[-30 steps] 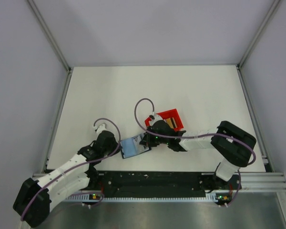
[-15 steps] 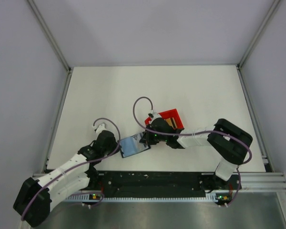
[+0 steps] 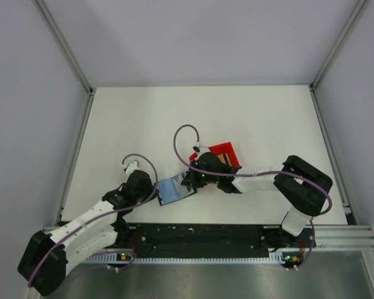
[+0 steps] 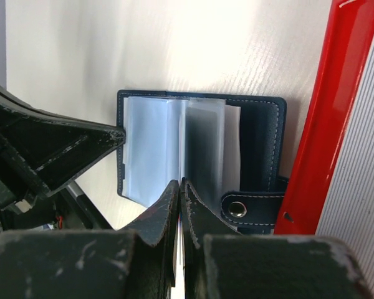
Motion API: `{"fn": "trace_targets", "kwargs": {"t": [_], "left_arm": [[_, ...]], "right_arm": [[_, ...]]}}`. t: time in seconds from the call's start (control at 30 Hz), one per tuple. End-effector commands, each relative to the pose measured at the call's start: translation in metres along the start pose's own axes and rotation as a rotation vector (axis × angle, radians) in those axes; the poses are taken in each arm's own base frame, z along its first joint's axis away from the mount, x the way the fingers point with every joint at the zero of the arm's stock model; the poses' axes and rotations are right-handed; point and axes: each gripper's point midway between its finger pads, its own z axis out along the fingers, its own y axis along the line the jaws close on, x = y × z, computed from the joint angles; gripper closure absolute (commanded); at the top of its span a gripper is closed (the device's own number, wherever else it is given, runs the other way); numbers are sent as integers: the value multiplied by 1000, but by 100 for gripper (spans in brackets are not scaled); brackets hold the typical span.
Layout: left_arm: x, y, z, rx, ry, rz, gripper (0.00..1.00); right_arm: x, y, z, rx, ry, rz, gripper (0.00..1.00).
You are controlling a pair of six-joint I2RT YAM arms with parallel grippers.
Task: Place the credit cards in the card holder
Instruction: Insert the credit card into the card holder.
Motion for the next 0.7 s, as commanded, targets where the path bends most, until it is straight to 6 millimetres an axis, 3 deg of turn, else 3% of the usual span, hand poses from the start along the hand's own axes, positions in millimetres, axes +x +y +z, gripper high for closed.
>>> {"fn": "trace_targets", "kwargs": {"t": [0.0, 0.27, 0.67], "left_arm": [[2, 0, 1, 5, 5, 9, 100], [2, -1, 1, 10, 7, 10, 100], [3, -2, 1, 17, 9, 14, 100]], "right_arm": [[-24, 28, -14, -66, -69, -46, 100], [-16, 21, 1, -51, -36, -36, 100], [-8, 26, 16, -101, 7, -16, 100]]}}
